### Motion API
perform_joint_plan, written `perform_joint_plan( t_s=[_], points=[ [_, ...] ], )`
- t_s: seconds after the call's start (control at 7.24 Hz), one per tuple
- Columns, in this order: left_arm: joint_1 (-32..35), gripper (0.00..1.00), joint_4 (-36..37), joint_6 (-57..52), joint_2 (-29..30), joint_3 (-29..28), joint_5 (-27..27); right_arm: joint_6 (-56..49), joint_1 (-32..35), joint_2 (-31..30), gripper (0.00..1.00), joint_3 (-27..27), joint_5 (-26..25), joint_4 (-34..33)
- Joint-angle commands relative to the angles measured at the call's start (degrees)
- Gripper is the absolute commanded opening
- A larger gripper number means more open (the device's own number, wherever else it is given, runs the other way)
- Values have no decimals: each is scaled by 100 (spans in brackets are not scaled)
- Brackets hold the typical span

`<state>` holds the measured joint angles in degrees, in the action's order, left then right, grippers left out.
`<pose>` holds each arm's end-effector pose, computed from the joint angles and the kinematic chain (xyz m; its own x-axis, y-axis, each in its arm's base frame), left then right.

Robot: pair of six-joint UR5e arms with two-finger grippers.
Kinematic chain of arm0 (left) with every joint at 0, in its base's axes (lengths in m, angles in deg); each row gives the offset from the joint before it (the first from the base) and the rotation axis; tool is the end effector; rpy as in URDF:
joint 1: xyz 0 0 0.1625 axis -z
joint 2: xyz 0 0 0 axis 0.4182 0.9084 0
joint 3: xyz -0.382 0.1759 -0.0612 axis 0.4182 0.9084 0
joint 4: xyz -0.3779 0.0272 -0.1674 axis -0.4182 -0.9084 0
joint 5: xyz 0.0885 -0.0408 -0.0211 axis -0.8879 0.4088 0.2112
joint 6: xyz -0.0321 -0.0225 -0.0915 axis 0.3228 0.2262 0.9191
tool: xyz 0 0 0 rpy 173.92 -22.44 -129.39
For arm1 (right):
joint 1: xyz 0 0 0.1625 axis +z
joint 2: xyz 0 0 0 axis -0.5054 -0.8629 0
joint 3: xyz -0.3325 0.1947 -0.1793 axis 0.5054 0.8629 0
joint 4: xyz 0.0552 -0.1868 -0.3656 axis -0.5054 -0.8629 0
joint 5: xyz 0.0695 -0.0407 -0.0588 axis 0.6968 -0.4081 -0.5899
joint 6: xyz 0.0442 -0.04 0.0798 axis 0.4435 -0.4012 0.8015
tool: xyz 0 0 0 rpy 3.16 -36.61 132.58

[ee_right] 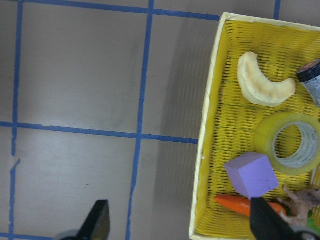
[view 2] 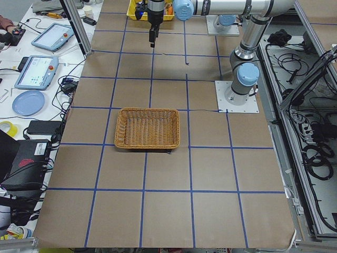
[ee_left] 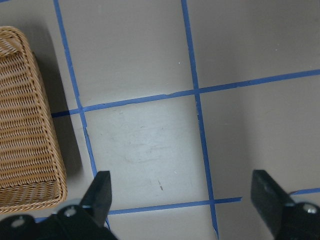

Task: Transfer tape with both arms
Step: 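Lower the right gripper onto the clear yellow tape roll's rim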

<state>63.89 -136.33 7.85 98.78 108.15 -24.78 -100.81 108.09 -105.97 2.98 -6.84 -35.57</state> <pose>-0.1126 -0.5059 0.4851 -0.9845 0.1456 -0.0975 0.1521 0.9863 -0.0631 0.0118 -0.5748 0.4682 -0.9772 -0.2125 0.0022 -0.2125 0.9771 -0.0118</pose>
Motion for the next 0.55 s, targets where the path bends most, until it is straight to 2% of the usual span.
perform_joint_plan(
  t_s=[0.0,0.14,0.41],
  points=[
    [7,100,3,7,-7,7,-22,-1976,-923,435,100,-142,-26,-153],
    [7,100,-5,7,-7,16,-14,-2698,-1275,759,100,-265,-27,-754],
    [7,100,-5,7,2,16,-22,-3362,-1769,1331,100,-799,-35,-1887]
  ],
)
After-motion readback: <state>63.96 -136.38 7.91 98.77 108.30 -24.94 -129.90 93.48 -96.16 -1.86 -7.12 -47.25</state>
